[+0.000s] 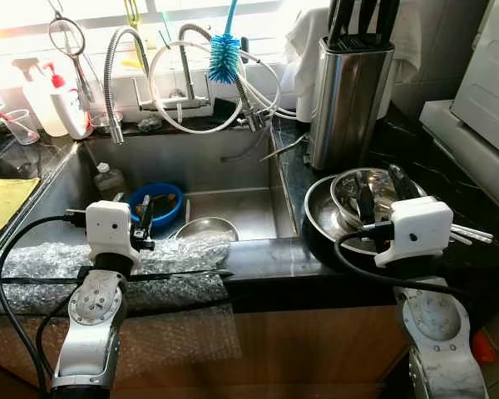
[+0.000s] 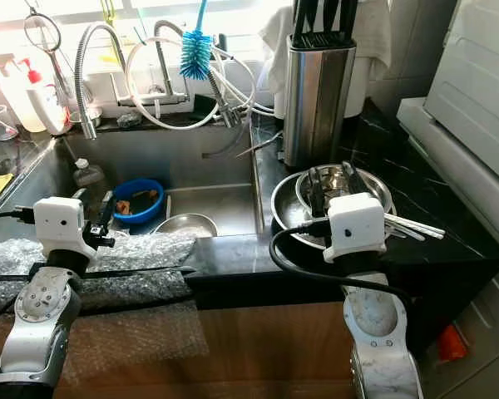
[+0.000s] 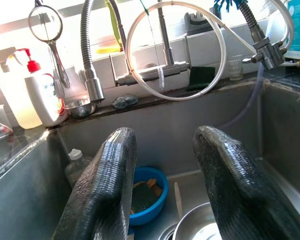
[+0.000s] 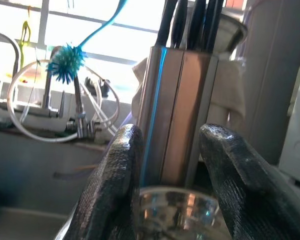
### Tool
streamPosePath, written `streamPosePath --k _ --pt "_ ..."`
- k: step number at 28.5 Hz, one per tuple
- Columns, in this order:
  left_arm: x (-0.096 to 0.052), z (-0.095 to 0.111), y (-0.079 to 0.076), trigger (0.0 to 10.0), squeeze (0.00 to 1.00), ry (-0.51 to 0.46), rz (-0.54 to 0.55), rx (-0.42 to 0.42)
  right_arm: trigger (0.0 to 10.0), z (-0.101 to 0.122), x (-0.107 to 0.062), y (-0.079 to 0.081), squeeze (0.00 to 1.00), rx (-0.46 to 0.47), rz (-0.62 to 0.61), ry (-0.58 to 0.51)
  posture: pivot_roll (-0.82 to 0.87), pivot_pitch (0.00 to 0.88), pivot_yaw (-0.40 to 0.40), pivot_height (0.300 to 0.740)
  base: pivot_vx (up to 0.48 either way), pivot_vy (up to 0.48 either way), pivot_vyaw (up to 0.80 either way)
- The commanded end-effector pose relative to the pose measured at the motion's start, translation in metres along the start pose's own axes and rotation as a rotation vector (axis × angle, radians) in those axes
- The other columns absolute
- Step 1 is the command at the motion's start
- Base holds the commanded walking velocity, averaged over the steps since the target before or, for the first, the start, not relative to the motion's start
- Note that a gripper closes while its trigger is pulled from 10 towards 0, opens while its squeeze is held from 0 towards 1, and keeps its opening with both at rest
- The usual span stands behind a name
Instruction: Kitchen organization
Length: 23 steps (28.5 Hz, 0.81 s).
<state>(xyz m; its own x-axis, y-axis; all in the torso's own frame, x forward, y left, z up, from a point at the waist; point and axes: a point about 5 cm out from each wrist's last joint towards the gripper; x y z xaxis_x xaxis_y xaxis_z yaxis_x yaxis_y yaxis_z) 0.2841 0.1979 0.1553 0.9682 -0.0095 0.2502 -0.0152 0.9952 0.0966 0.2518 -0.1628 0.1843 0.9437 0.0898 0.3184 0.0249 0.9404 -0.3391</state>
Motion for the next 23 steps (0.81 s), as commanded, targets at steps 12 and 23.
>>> streamPosePath --k 12,23 --pt "0.0 -0.003 0.0 10.0 0.0 0.012 -0.013 -0.001 10.0 -0.01 -0.023 0.007 0.0 0.002 -0.019 0.073 -0.15 0.0 0.078 0.74 0.0 0.0 0.0" --pt "0.001 -0.007 -0.004 10.0 0.0 0.026 -0.035 -0.009 10.0 -0.003 -0.048 -0.017 0.0 -0.054 -0.158 0.08 -0.18 0.0 0.089 0.74 0.0 0.0 0.0"
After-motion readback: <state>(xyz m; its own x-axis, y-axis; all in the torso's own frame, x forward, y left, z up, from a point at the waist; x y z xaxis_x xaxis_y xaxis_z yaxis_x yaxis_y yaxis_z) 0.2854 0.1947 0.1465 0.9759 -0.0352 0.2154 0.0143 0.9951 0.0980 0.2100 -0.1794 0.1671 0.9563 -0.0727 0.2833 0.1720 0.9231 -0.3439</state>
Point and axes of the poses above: a point about 5 cm out from each wrist's last joint towards the gripper, its own x axis pointing out of the wrist towards the gripper, its own z axis along the axis of the wrist's last joint, y = z × x, and after that the axes turned 3 degrees about -x, right-handed
